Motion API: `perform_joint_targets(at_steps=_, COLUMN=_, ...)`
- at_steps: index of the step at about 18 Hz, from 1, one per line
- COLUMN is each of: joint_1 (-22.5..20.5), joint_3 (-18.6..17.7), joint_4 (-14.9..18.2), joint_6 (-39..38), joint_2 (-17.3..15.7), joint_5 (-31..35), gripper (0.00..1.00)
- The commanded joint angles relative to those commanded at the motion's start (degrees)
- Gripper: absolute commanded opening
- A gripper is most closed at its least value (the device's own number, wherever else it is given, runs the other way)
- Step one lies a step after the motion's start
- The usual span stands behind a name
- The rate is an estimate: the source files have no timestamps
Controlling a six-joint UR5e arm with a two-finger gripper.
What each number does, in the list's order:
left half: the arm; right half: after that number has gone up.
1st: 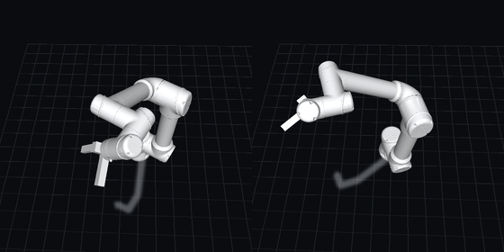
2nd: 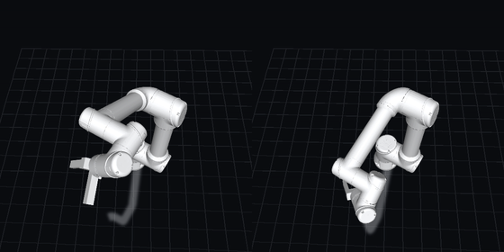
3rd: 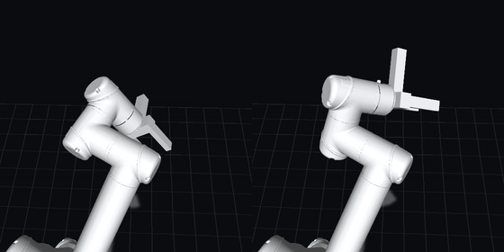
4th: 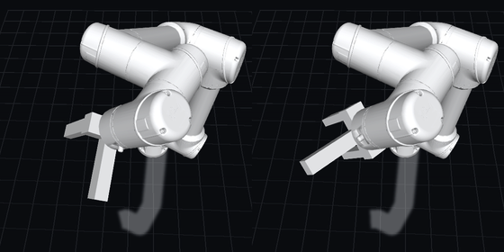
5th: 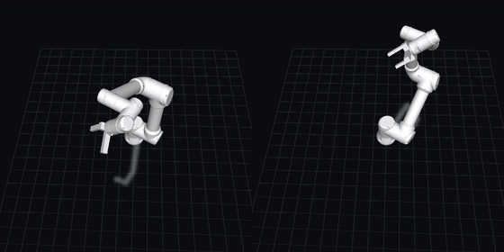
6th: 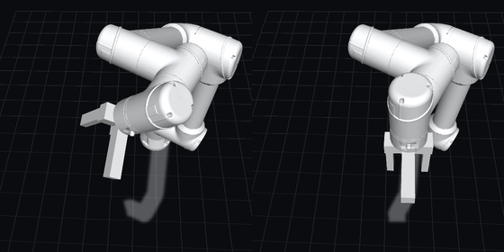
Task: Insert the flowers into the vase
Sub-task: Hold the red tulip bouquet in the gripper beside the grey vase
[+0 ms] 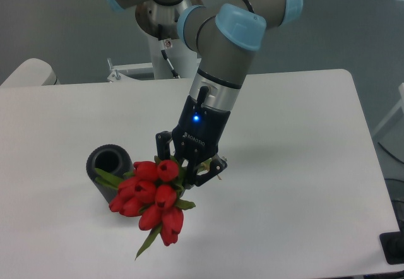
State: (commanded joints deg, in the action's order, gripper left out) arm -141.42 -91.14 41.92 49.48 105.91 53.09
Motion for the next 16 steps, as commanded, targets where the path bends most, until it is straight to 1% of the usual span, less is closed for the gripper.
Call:
perform_joint_targets(at_steps=2, joint_1=0.17, joint_3=-0.35, joint_4=0.0, joint_6=0.18, joint_2=0.17, joint_5=0.18, gripper=0.25)
perform_joint_targets(at_steps=4, joint_1=0.17, joint_3=0.26, joint_4=0.0, joint_6=-0.17, joint_2=0.35, joint_5=0.26, gripper=0.25)
perform_joint_targets(at_steps=8, joint_1=0.26, joint_3=-0.62, joint_4=0.0, joint_6=-0.17, joint_2=0.35, joint_5=0.26, gripper=0.25)
perform_joint_targets(at_steps=13, joint_1=1.58, joint_3=-0.88, joint_4=0.09, joint_6=-0.35, joint_2=0.18, joint_5=0.44, gripper=0.25)
perform_joint_targets(at_steps=16, joint_1=2.72, joint_3=-0.44, joint_4=0.0, joint_6=-3.06, joint_2=0.44, joint_5=0.7, gripper=0.26)
